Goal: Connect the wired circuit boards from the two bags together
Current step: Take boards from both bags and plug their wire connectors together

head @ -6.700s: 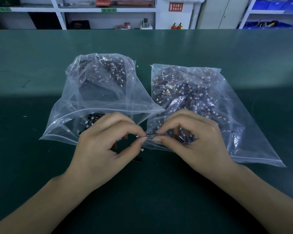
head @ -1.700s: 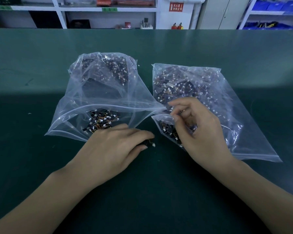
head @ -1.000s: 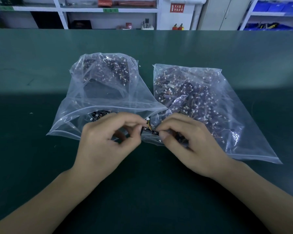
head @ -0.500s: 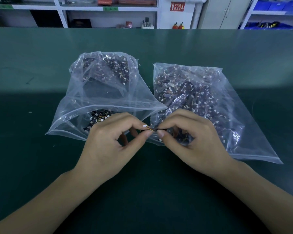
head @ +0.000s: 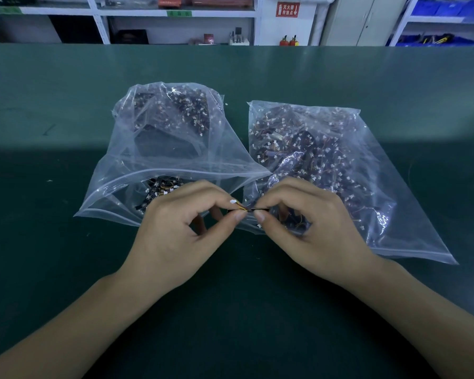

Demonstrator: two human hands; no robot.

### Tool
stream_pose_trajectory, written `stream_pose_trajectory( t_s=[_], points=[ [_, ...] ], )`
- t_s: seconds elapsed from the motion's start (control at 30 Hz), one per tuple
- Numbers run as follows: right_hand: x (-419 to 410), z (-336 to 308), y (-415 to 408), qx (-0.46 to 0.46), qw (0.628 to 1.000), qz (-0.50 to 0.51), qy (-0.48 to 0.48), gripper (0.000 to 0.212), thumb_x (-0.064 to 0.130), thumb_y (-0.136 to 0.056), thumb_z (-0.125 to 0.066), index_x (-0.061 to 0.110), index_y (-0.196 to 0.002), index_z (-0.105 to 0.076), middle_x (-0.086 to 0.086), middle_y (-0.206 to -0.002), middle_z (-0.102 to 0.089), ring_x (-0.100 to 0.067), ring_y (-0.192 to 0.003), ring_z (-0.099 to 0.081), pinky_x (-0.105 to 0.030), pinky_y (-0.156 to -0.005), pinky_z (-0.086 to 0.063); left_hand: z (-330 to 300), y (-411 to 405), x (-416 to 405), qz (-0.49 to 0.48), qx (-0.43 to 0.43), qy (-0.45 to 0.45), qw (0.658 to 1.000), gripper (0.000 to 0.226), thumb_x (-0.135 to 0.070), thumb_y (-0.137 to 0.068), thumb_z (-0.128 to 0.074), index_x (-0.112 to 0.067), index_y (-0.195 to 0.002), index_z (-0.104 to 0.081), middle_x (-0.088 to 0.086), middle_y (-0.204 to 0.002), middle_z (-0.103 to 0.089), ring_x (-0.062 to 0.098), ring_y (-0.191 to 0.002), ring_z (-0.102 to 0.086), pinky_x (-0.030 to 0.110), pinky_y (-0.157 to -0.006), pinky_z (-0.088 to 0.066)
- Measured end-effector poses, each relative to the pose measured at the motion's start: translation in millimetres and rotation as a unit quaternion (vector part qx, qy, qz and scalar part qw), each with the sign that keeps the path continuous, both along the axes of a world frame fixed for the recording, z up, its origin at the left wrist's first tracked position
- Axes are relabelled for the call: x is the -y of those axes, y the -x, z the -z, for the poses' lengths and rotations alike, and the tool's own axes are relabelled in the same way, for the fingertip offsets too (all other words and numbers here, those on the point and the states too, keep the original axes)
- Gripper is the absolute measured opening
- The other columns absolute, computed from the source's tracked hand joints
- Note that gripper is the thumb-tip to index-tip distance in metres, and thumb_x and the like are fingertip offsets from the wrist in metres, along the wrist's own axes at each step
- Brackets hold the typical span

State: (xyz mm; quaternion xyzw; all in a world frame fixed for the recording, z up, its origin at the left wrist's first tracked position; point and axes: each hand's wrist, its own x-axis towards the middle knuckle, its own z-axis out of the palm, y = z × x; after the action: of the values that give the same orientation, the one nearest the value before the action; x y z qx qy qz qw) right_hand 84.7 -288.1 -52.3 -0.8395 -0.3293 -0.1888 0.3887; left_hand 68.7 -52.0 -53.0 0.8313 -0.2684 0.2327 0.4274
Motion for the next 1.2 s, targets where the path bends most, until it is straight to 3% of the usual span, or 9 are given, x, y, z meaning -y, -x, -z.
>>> stream_pose_trajectory(
  t_s=[0.47, 0.6, 0.7, 0.83, 1.03, 1.2],
  points=[
    [0.6, -1.9, -0.5, -0.002, 1.0, 0.008, 0.011, 0.003, 0.018, -0.1, -0.077, 0.014, -0.099, -0.077, 0.016, -0.09, -0.06, -0.008, -0.078, -0.059, -0.019, -0.073, -0.042, 0.9, -0.4, -1.2, -0.025, 0.003, -0.001, 1.0, 0.008, -0.021, -0.097, -0.081, -0.014, -0.099, -0.083, -0.007, -0.092, -0.074, 0.017, -0.081, -0.07, 0.035, -0.063, -0.053],
    [1.3, -1.0, 0.2, 0.003, 0.997, 0.029, 0.071, 0.027, 0.033, -0.09, -0.084, 0.02, -0.112, -0.075, 0.013, -0.098, -0.063, -0.004, -0.083, -0.055, -0.026, -0.083, -0.048, 0.5, -2.6, -3.3, -0.058, 0.01, 0.019, 0.998, 0.017, -0.02, -0.097, -0.076, -0.018, -0.112, -0.083, -0.007, -0.093, -0.077, 0.02, -0.078, -0.071, 0.034, -0.067, -0.053],
    [1.3, -0.2, -1.4, 0.009, 0.993, 0.04, 0.115, 0.032, 0.021, -0.085, -0.085, 0.023, -0.115, -0.074, 0.013, -0.102, -0.064, 0.007, -0.089, -0.05, -0.023, -0.09, -0.045, 0.6, -3.4, -6.3, -0.048, 0.007, 0.016, 0.999, 0.021, -0.015, -0.1, -0.072, -0.017, -0.12, -0.081, -0.005, -0.097, -0.078, 0.022, -0.08, -0.072, 0.037, -0.065, -0.055],
    [3.6, 0.7, -4.0, 0.009, 0.997, 0.052, 0.05, 0.027, 0.001, -0.085, -0.078, 0.02, -0.104, -0.074, 0.012, -0.095, -0.066, -0.011, -0.076, -0.058, -0.027, -0.074, -0.051, -1.2, -2.3, -6.2, -0.022, 0.012, -0.001, 1.0, 0.02, -0.015, -0.105, -0.067, -0.015, -0.12, -0.08, -0.006, -0.101, -0.076, 0.019, -0.084, -0.071, 0.033, -0.064, -0.056],
    [4.0, 0.4, -4.7, 0.032, 0.997, 0.068, -0.006, 0.03, -0.005, -0.087, -0.079, 0.019, -0.103, -0.073, 0.02, -0.09, -0.062, -0.016, -0.072, -0.059, -0.012, -0.071, -0.043, -0.6, -4.2, -5.0, -0.008, 0.044, -0.041, 0.998, 0.007, -0.014, -0.095, -0.084, -0.015, -0.102, -0.085, -0.006, -0.096, -0.073, 0.017, -0.086, -0.07, 0.033, -0.066, -0.054],
    [2.5, 0.4, -2.4, 0.029, 0.999, 0.037, -0.01, 0.024, -0.005, -0.088, -0.079, 0.015, -0.101, -0.074, 0.011, -0.094, -0.066, -0.011, -0.073, -0.058, -0.01, -0.073, -0.041, 1.2, -7.0, -1.5, -0.057, 0.091, -0.088, 0.99, 0.007, -0.023, -0.095, -0.082, -0.017, -0.092, -0.084, -0.008, -0.09, -0.068, 0.015, -0.081, -0.065, 0.036, -0.061, -0.052]
  ],
)
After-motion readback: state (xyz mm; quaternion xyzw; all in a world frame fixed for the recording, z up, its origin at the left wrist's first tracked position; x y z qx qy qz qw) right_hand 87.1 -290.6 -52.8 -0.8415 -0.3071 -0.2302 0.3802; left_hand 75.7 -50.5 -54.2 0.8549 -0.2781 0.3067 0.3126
